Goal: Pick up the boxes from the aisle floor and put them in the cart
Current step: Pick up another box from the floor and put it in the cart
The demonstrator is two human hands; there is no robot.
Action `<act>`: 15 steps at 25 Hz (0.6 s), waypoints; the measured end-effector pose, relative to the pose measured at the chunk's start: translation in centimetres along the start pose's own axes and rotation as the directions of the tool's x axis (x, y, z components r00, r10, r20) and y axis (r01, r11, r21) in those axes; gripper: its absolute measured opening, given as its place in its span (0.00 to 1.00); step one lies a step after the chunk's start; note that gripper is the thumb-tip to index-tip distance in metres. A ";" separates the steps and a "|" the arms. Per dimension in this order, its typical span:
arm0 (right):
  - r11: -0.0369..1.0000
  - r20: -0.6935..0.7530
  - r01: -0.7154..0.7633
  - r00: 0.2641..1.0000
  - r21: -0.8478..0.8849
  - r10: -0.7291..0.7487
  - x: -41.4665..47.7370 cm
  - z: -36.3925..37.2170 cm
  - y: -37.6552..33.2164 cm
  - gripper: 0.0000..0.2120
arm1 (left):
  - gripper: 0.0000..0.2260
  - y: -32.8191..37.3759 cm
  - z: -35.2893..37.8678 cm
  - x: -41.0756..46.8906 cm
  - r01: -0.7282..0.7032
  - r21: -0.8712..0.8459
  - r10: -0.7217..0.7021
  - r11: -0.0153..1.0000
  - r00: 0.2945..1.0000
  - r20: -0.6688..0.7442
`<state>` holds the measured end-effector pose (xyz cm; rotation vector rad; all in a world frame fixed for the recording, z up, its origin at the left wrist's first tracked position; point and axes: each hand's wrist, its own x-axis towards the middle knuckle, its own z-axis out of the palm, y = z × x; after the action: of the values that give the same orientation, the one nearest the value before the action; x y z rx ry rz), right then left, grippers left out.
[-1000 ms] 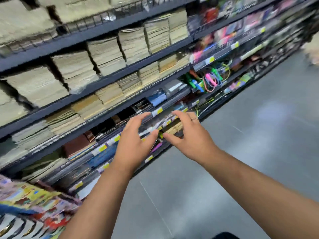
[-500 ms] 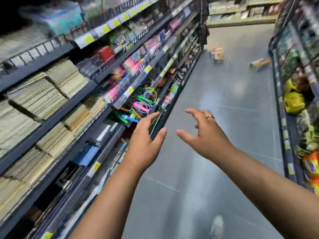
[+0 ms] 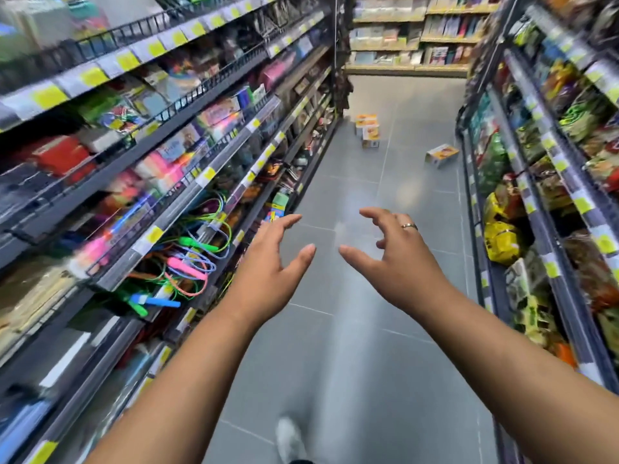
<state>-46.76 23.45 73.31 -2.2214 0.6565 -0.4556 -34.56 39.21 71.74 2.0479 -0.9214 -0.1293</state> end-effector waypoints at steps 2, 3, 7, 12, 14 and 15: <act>1.000 -0.004 -0.015 1.000 -0.026 0.015 5.0 -0.5 0.9 0.29 | 0.22 -1.3 1.2 5.2 0.003 0.012 -0.003 1.000 1.000 0.011; 0.999 -0.019 -0.020 1.000 -0.032 0.020 7.8 -0.6 1.2 0.29 | 0.22 -2.2 1.7 8.3 -0.003 0.018 0.003 1.000 1.000 0.015; 0.999 -0.106 -0.030 0.994 -0.043 0.025 18.8 -0.4 2.1 0.29 | 0.23 -4.4 2.5 21.4 -0.093 0.013 0.092 0.996 0.994 0.057; 0.996 -0.219 -0.088 0.972 0.008 0.088 31.7 -1.2 2.8 0.29 | 0.23 -5.0 3.8 36.2 -0.175 0.011 0.173 0.984 0.979 0.111; 0.992 -0.248 -0.119 0.961 0.036 0.125 36.4 -1.7 4.4 0.30 | 0.23 -4.8 5.1 41.6 -0.180 0.004 0.178 0.984 0.975 0.130; 0.990 -0.259 -0.135 0.956 0.042 0.141 38.7 -2.1 5.5 0.30 | 0.24 -4.8 6.0 44.1 -0.185 0.000 0.183 0.983 0.973 0.142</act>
<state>-18.44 -3.49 74.90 -2.0943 0.9333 -0.6881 -2.46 8.09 74.76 1.9732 -1.1979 -0.1704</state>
